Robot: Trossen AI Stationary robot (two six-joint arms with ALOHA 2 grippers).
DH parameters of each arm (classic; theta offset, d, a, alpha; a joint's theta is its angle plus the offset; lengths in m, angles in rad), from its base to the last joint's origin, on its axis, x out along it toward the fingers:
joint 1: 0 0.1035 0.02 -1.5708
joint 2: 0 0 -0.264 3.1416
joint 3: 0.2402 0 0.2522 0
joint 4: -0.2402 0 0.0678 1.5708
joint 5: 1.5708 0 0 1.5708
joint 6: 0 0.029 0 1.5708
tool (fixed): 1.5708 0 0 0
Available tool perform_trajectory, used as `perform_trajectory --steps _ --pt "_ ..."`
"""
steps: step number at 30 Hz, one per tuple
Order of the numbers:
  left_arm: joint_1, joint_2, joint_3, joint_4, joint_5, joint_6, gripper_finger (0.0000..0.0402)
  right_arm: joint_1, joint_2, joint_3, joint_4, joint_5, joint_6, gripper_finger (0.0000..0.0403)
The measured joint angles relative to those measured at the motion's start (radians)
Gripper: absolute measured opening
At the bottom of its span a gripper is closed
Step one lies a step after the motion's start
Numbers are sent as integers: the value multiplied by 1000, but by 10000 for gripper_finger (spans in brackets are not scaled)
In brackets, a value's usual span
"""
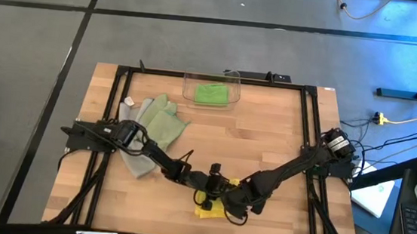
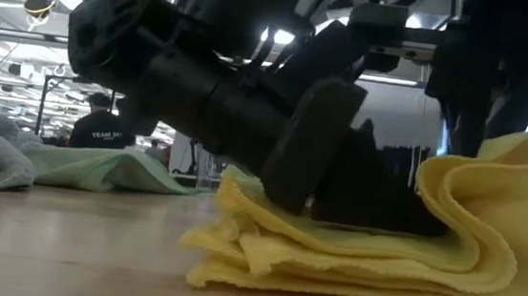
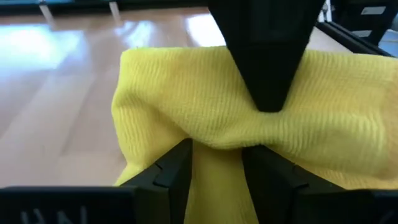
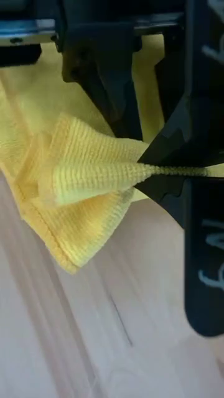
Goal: Fold microfiber towels
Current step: Fold the yellow microfiber cloth
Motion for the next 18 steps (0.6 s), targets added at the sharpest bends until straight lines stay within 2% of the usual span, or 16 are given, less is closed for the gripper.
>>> perform_trajectory --steps 3,10,18 --pt "-1 0 10 -2 -2 9 135 8 -6 2 -48 12 35 9" --pt "-3 -4 16 20 -31 21 135 24 -30 -2 -75 116 107 22" --pt "0 -11 22 31 -52 67 135 18 -123 -4 -74 120 293 125"
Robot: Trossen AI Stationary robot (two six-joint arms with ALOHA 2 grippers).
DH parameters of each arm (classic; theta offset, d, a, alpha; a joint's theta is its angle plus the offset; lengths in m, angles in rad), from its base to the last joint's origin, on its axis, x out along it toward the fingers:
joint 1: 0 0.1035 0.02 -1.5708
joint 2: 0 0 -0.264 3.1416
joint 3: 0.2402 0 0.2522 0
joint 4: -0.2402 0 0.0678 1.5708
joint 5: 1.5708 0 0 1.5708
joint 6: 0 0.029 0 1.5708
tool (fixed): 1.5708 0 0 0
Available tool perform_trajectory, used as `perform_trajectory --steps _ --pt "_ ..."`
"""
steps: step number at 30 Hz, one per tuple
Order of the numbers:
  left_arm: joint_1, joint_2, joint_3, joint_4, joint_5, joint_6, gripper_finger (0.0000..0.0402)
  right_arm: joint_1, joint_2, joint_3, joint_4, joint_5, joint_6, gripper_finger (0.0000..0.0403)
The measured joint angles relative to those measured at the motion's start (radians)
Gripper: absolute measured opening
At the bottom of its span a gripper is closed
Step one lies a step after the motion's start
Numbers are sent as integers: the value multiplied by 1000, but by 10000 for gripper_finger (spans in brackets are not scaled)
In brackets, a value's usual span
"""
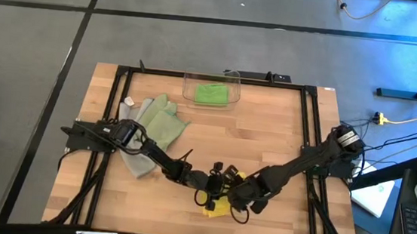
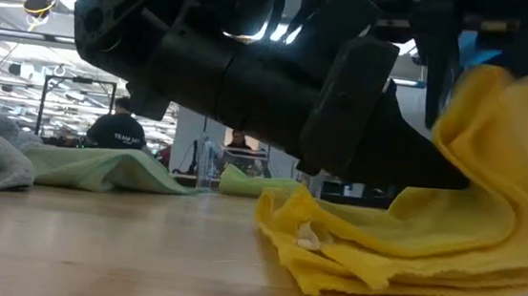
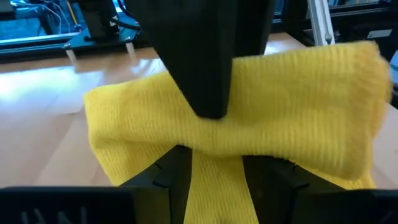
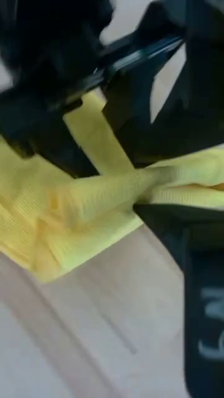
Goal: Fold microfiber towels
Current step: Fold the yellow microfiber cloth
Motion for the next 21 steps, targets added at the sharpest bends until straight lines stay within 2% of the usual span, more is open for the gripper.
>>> perform_trajectory --steps 5,9,16,20,21 --pt "26 0 -1 -5 0 14 135 0 -35 0 -50 -1 197 185" --pt "55 1 -2 -4 0 35 135 2 -37 0 -124 -15 420 211" --pt "90 3 13 7 40 128 135 49 -45 1 -378 -35 997 217" --pt "93 3 39 -13 58 206 135 142 -52 2 -399 -28 1307 218" --pt "92 3 43 -26 59 223 135 171 -55 2 -385 2 1395 218"
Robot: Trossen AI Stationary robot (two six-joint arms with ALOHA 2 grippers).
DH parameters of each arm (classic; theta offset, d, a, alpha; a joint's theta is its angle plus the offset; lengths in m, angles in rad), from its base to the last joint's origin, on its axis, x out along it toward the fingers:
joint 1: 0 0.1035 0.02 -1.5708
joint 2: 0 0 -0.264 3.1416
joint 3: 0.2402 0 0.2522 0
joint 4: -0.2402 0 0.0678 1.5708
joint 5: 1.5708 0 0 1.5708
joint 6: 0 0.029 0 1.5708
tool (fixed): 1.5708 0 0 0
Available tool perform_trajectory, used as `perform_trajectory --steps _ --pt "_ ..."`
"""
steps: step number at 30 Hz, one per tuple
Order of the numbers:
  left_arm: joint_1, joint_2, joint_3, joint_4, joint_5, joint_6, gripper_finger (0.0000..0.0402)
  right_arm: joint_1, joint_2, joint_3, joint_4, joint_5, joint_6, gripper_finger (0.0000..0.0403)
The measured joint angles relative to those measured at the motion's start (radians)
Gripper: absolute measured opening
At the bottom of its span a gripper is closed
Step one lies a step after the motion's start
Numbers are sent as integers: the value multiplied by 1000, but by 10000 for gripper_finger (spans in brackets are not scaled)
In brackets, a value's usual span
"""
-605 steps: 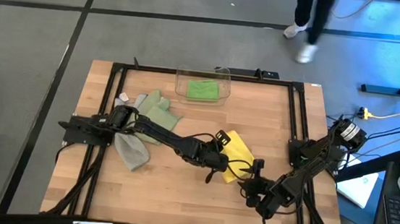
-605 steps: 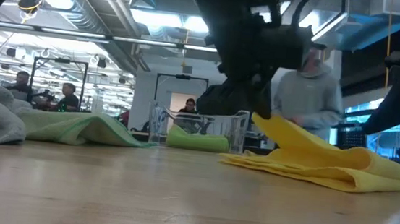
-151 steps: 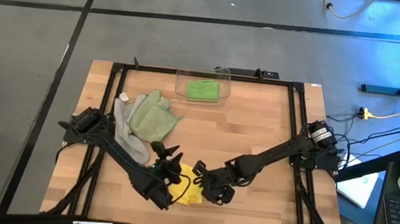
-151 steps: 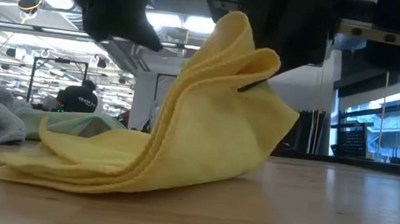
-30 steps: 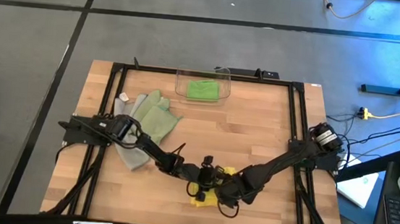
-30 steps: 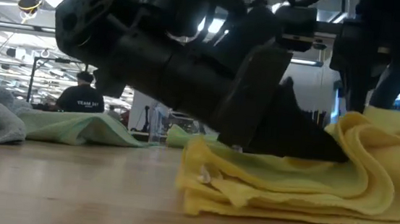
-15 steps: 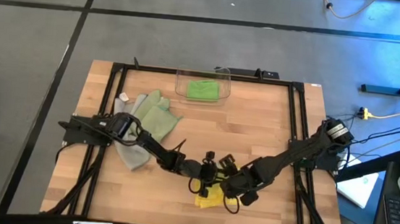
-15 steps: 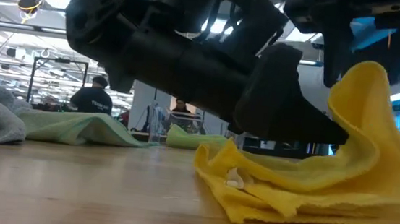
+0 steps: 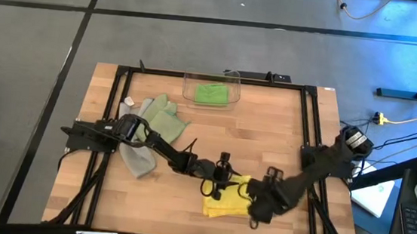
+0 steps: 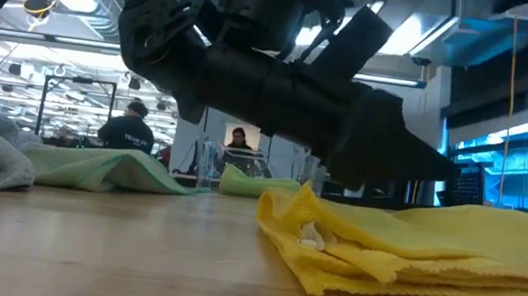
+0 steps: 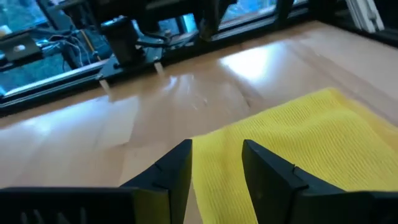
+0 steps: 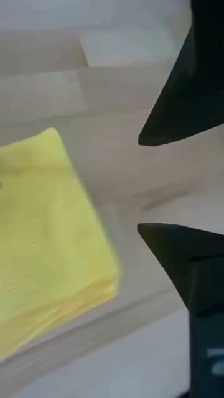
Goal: Fold microfiber towels
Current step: Fold the yellow microfiber cloth
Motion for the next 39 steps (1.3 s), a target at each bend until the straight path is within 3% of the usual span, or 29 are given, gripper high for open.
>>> perform_trajectory --steps 6,14,20,23,28,31,35,39 --pt "-4 -2 17 -108 -14 41 135 159 -1 1 73 270 505 218" --pt "20 -90 18 -246 -98 148 135 313 -4 -60 57 493 1090 218" --pt "49 -95 17 -281 -108 98 135 341 -119 -302 295 430 1110 218" --pt "63 -95 17 -313 -105 51 135 339 -263 -439 321 420 1112 218" --pt "77 -96 17 -325 -99 12 135 338 -535 -651 553 558 1100 218" --pt "66 -96 17 -329 -99 -10 135 328 -651 -805 742 496 1051 218" --pt "38 -97 17 -345 -177 12 135 282 -683 -965 949 462 999 218" --pt "10 -145 15 -408 -253 26 135 224 -652 -1001 1132 426 860 218"
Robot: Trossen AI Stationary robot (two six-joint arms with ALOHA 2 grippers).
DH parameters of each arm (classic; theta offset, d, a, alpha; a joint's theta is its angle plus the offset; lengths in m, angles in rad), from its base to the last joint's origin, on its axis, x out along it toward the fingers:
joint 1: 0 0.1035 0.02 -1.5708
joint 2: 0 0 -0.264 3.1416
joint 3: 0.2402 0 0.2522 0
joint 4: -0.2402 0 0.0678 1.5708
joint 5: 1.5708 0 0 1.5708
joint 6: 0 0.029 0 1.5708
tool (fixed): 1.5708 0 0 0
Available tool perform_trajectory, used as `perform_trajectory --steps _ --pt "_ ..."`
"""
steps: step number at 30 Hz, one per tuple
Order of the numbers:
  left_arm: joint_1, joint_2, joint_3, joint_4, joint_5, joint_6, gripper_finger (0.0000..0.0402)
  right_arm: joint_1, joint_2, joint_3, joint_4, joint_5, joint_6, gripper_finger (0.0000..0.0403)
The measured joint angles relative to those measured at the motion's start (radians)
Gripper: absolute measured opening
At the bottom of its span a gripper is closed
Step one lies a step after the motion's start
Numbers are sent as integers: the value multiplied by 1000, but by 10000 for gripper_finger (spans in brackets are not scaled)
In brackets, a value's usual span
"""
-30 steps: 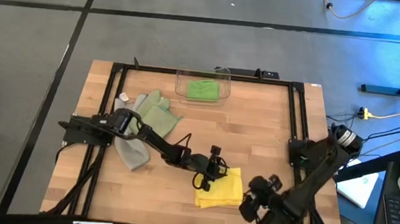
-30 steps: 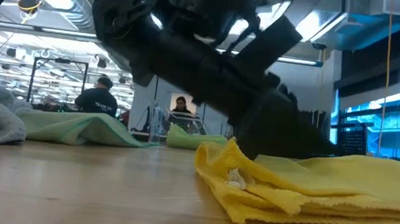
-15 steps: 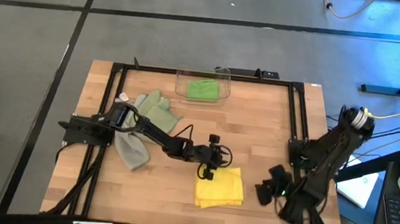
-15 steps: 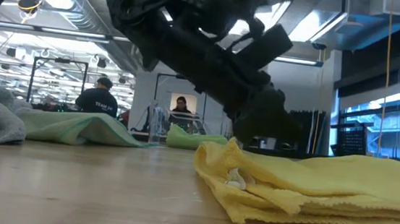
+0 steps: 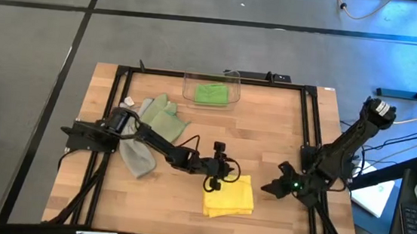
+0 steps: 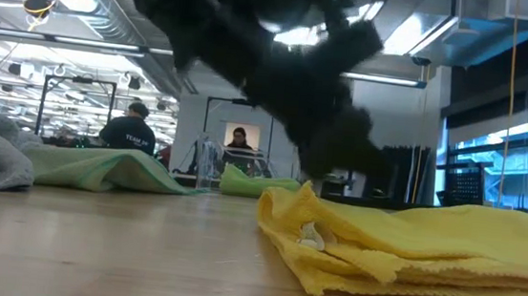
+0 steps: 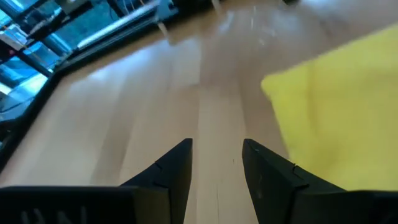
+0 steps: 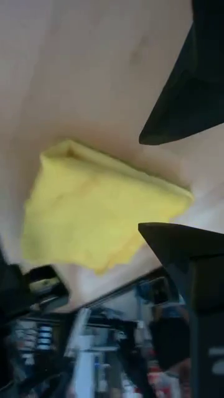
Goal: Fold microfiber towels
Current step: Fold the yellow microfiber cloth
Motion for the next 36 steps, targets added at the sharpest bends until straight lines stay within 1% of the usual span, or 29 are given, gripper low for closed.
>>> perform_trajectory --steps 3,5,7,10,11,13,17,19,21,25,28,31,36 --pt "-10 -41 0 -2 -4 -32 135 -65 44 29 -23 -56 -93 218" --pt "-14 -70 0 -18 40 -48 135 -111 87 45 -30 -124 -118 218" --pt "-13 -95 1 -46 155 -84 135 -148 125 45 -25 -209 -130 218" --pt "-12 -128 1 -138 378 -139 135 -200 176 40 52 -312 -177 218" --pt "-11 -140 1 -170 425 -156 135 -213 194 37 69 -328 -178 218" --pt "-9 -166 1 -234 466 -207 135 -233 227 36 120 -336 -179 218" --pt "-16 -194 1 -341 442 -246 135 -263 284 36 266 -385 -238 218" --pt "-32 -192 1 -362 427 -269 135 -270 314 36 335 -394 -257 218" --pt "-49 -184 1 -356 420 -285 135 -275 347 38 363 -403 -259 218" --pt "-84 -149 0 -363 334 -286 135 -275 415 41 393 -404 -238 218" --pt "-99 -129 1 -352 284 -279 135 -275 457 41 461 -398 -234 218" --pt "-102 -113 1 -348 297 -290 135 -288 487 42 515 -411 -254 218" --pt "-101 -113 1 -347 343 -314 135 -315 493 41 523 -430 -293 218"
